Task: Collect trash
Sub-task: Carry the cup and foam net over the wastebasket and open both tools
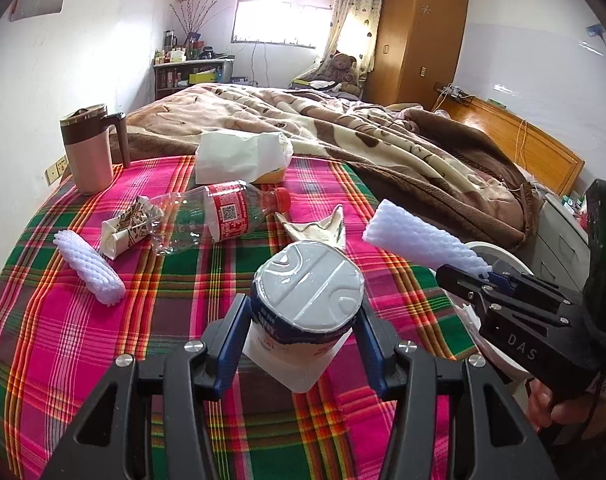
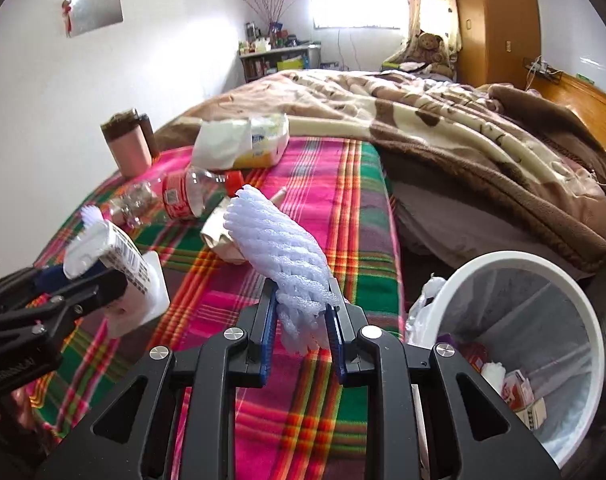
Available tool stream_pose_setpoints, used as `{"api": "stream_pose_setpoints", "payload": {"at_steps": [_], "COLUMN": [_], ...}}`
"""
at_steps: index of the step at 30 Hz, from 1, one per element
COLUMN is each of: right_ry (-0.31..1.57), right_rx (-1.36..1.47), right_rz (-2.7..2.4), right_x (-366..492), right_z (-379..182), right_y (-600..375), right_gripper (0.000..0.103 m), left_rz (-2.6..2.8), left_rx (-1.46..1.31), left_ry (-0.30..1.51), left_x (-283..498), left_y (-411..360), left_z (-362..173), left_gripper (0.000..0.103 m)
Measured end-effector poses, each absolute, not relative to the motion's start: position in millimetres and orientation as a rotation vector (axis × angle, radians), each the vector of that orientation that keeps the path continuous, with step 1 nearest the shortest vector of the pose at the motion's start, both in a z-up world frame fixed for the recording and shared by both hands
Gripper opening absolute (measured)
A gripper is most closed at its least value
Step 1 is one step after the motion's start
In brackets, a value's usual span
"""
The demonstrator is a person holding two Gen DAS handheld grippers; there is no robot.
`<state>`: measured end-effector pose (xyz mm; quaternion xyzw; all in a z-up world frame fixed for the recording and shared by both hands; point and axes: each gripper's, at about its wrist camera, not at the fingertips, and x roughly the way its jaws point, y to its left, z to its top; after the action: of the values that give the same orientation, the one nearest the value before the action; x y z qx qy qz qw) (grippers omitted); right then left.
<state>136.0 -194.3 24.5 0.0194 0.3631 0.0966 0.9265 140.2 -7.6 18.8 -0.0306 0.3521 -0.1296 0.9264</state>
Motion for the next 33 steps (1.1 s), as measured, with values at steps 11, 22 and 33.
{"api": "stream_pose_setpoints", "payload": {"at_steps": [11, 22, 33], "right_ry": [0.667, 0.635, 0.65], "right_rx": [0.094, 0.145, 0.174], "right_rz": [0.139, 0.022, -0.135], "right_x": [102.9, 84.3, 73.9], "right_z": [41.8, 45.8, 40.8], "right_y": [-217.8, -258.3, -307.1], "right_gripper": [0.023, 0.023, 0.024], "left_rz": [-0.329, -0.428, -0.551], "left_rx": [-0.027, 0.027, 0.058], "left_ry": [0.669, 0.641, 0.66], "left_x": [119.7, 112.5, 122.0], "left_y": [-29.5, -80.1, -142.2], "left_z": [37.8, 47.7, 45.1], "left_gripper": [0.053, 0.053, 0.053]}}
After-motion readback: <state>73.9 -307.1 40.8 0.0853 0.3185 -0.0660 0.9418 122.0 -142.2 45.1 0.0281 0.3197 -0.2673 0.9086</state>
